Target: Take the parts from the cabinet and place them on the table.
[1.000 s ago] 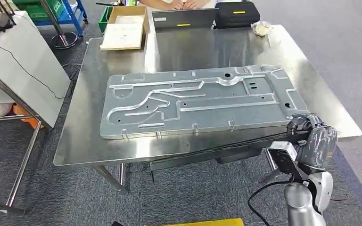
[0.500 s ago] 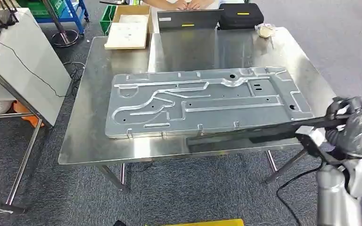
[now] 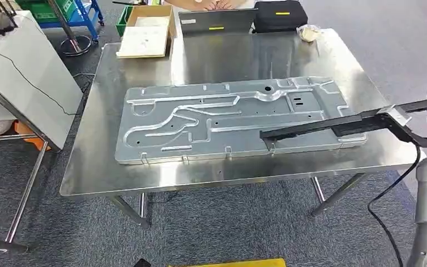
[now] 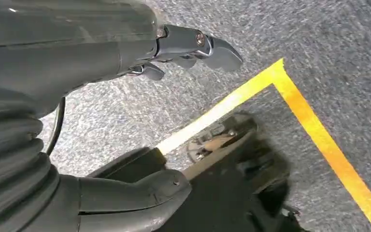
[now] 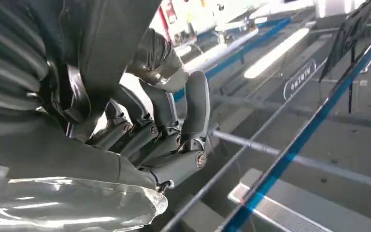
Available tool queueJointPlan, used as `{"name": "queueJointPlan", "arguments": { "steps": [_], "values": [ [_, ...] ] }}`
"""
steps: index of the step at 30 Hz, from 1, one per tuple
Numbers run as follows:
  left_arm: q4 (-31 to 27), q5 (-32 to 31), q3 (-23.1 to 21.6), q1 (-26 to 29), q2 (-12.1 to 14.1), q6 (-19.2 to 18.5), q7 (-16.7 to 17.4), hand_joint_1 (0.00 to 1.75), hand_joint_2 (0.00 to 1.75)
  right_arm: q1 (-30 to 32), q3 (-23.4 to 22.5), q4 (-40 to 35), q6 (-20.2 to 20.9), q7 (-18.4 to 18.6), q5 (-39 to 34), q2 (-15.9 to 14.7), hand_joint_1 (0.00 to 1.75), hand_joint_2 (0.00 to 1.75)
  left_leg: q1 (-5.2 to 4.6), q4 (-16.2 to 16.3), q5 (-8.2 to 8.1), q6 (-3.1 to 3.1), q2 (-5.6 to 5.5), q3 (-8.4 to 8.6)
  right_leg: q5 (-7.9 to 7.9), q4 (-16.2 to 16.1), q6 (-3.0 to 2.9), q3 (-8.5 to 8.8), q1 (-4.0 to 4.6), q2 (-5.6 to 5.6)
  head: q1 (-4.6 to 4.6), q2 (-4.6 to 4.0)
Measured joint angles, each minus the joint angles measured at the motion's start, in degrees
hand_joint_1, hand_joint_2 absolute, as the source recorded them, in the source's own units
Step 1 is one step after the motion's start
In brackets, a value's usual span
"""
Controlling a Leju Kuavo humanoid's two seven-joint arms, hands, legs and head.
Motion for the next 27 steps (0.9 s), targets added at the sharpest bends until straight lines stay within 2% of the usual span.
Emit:
{"name": "queueJointPlan", "arguments": {
  "steps": [1, 3, 4, 5, 6, 7, 8, 9, 10, 11, 12, 14, 15, 16, 19, 20, 21, 23, 24, 25, 26, 27],
  "values": [
    [0.0, 0.0, 0.0, 0.0, 0.0, 0.0, 0.0, 0.00, 1.75, -0.2, 0.2, 0.6, -0.8, -0.2, 0.1, -0.5, 1.75, 1.75, -0.22, -1.0, 0.23, -0.14, -0.02, 0.17, 0.11, 0.0, 0.32, -0.21, -0.17, 0.06, -0.02, -0.02],
    [0.0, 0.0, 0.0, 0.1, 0.0, 0.0, 0.0, 0.00, 1.75, -0.3, 0.6, 1.4, -1.7, -0.7, 0.1, -1.2, 1.75, 1.75, -0.42, -1.0, 0.28, -0.08, -0.11, 0.10, 0.38, -0.4, 1.14, -0.18, -0.53, 0.01, -0.02, -0.02],
    [0.0, 0.0, 0.0, 0.1, -0.1, 0.0, 0.0, 0.00, 1.75, -0.5, 0.8, 1.7, -2.3, -1.1, 0.1, -1.7, 1.75, 1.75, -0.25, -1.8, 0.63, 0.19, -0.09, 0.34, 0.52, -0.7, 1.58, 0.05, -0.31, 0.03, 0.00, -0.02],
    [0.0, -0.1, 0.0, 0.2, -0.1, 0.0, 0.0, 0.00, 1.75, -0.5, 0.9, 1.9, -3.0, -1.7, 0.0, -2.3, 1.75, 1.75, 0.29, -2.9, 1.34, 0.11, 0.01, 1.04, 0.10, -0.3, 1.69, 0.06, -0.64, -0.03, -0.02, -0.02],
    [0.0, -0.1, 0.0, 0.1, -0.1, 0.0, 0.0, 0.00, 1.75, -0.7, 1.1, 1.9, -3.9, -2.2, -0.3, -2.6, 1.75, 1.75, 0.22, -3.5, 1.55, 0.45, -0.03, 1.34, -1.08, 1.2, 1.66, -0.57, -0.52, 0.02, 0.04, 0.00],
    [0.0, -0.2, 0.0, 0.1, -0.1, 0.0, 0.0, 0.00, 1.75, -0.8, 1.2, 1.9, -4.7, -2.5, -0.6, -2.8, 1.75, 1.75, 0.21, -3.5, 1.63, 0.58, -0.01, 1.34, -2.98, 4.1, 1.74, -1.99, -0.55, 0.06, 0.02, 0.00],
    [0.0, -0.2, 0.0, 0.0, -0.2, 0.0, 0.1, 0.00, 1.75, -0.8, 1.5, 1.9, -5.8, -2.9, -0.8, -2.8, 1.75, 1.75, 0.21, -3.4, 1.61, 0.59, -0.01, 1.34, -5.35, 8.9, 1.98, -4.29, -0.57, 0.08, 0.04, -0.02],
    [0.0, -0.3, 0.0, 0.1, -0.3, 0.0, 0.1, 0.00, 1.75, -0.6, 1.9, 1.8, -6.7, -3.1, -1.0, -2.8, 1.75, 1.75, 0.20, -3.4, 1.55, 0.56, -0.01, 1.30, -6.87, 12.8, 2.19, -6.30, -0.64, 0.07, 0.04, -0.02],
    [0.0, -0.3, 0.0, 0.1, -0.3, 0.0, 0.2, 0.00, 1.75, -0.4, 2.2, 1.7, -7.4, -3.3, -1.1, -2.7, 1.75, 1.75, 0.20, -3.2, 1.52, 0.55, -0.01, 1.18, -7.26, 15.3, 2.38, -7.71, -0.71, 0.06, 0.02, -0.02],
    [0.0, -0.3, 0.0, 0.1, -0.3, 0.0, 0.2, 0.00, 1.75, -0.2, 2.3, 1.4, -8.1, -3.4, -1.2, -2.6, 1.75, 1.75, 0.22, -3.0, 1.36, 0.47, -0.02, 1.10, -6.20, 15.1, 2.55, -7.76, -0.85, 0.05, 0.04, -0.02],
    [0.0, -0.2, 0.0, 0.1, -0.4, 0.0, 0.2, 0.00, 1.75, -0.2, 2.5, 1.1, -8.2, -3.5, -1.2, -2.6, 1.75, 1.75, 0.28, -2.6, 1.11, 0.33, -0.05, 1.11, -3.91, 12.2, 2.71, -6.34, -1.09, 0.03, 0.02, 0.00],
    [0.0, -0.2, 0.0, 0.1, -0.5, 0.1, 0.2, 0.00, 1.75, -0.4, 3.0, 1.0, -7.9, -3.6, -0.3, -2.8, 1.75, 1.75, 0.51, -1.5, 0.33, -0.30, -0.17, 1.11, 1.22, 1.9, 2.98, -1.05, -1.46, -0.07, 0.04, -0.02],
    [0.0, -0.2, 0.0, 0.1, -0.5, 0.1, 0.2, 0.00, 1.75, -0.6, 3.5, 1.1, -7.8, -3.6, 0.0, -2.8, 1.75, 1.75, 0.30, -1.1, 0.01, -0.73, -0.25, 0.72, -0.27, 1.0, 2.82, -0.56, -1.18, 0.06, 0.04, -0.02],
    [0.0, -0.2, 0.0, 0.0, -0.5, 0.2, 0.2, 0.00, 1.75, -0.7, 3.7, 1.2, -7.7, -3.6, 0.2, -3.0, 1.75, 1.75, 0.12, -0.5, -0.21, -0.98, -0.27, 0.51, 0.26, 0.4, 2.31, -0.65, -0.83, 0.34, -0.02, -0.02],
    [0.0, -0.2, 0.0, 0.1, -0.5, 0.2, 0.3, 0.00, 1.75, -0.8, 4.2, 1.4, -7.7, -3.5, 0.4, -3.2, 1.75, 1.75, 0.14, -0.8, -0.12, -1.40, -0.31, 0.50, 0.19, 0.7, 1.34, -0.86, -0.88, 0.39, 0.00, 0.00],
    [0.0, -0.2, 0.0, 0.0, -0.5, 0.2, 0.3, 0.00, 1.75, -0.9, 4.4, 1.4, -7.7, -3.5, 0.4, -3.2, 1.75, 1.75, 0.19, -0.5, -0.60, -1.85, -0.30, 0.21, 0.39, 0.3, 0.88, -0.72, -1.10, 0.30, 0.00, 0.00],
    [0.0, -0.2, 0.0, 0.0, -0.5, 0.2, 0.3, 0.00, 1.75, -1.0, 4.6, 1.4, -7.4, -3.5, 0.5, -3.3, 1.75, 1.75, 0.37, 1.1, -1.79, -2.30, -0.25, -0.20, 0.39, 0.3, 0.44, -0.60, -1.10, 0.17, 0.00, -0.02],
    [0.0, -0.1, 0.0, 0.0, -0.5, 0.3, 0.3, 0.00, 1.75, -1.6, 5.2, 1.6, -5.9, -2.8, 1.4, -3.4, 1.75, 1.75, 0.55, 8.8, -5.96, -2.76, -0.22, -3.78, 0.38, 0.3, 0.10, -0.64, -1.08, 0.08, 0.00, -0.02],
    [0.0, 0.0, 0.0, 0.1, -0.5, 0.3, 0.3, 0.00, 1.75, -2.2, 5.9, 2.2, -4.1, -2.0, 2.9, -3.6, 1.75, 1.75, 0.66, 14.0, -8.10, -2.89, -0.22, -6.21, 0.35, 0.3, 0.05, -0.67, -1.02, 0.08, 0.00, -0.02],
    [0.0, 0.0, 0.0, 0.1, -0.5, 0.3, 0.2, 0.00, 1.75, -2.9, 6.7, 3.1, -2.5, -1.5, 3.8, -4.0, 1.75, 1.75, 0.73, 17.4, -8.92, -2.90, -0.22, -7.95, 0.35, 0.3, 0.05, -0.68, -0.97, 0.10, 0.00, -0.02],
    [0.0, 0.1, 0.0, 0.2, -0.5, 0.3, 0.2, 0.00, 1.75, -3.6, 7.8, 4.6, -0.9, -1.0, 4.4, -4.6, 1.75, 1.75, 0.74, 17.9, -8.21, -2.81, -0.23, -8.28, 0.35, 0.3, 0.05, -0.62, -0.94, 0.12, 0.00, -0.02],
    [0.0, 0.3, 0.0, 0.2, -0.5, 0.3, 0.2, 0.00, 1.75, -4.2, 9.0, 5.9, -0.2, -0.8, 4.9, -5.2, 1.75, 1.75, 0.74, 15.5, -6.26, -2.61, -0.23, -7.27, 0.35, 0.3, 0.05, -0.57, -0.89, 0.15, 0.00, -0.02]
  ]
}}
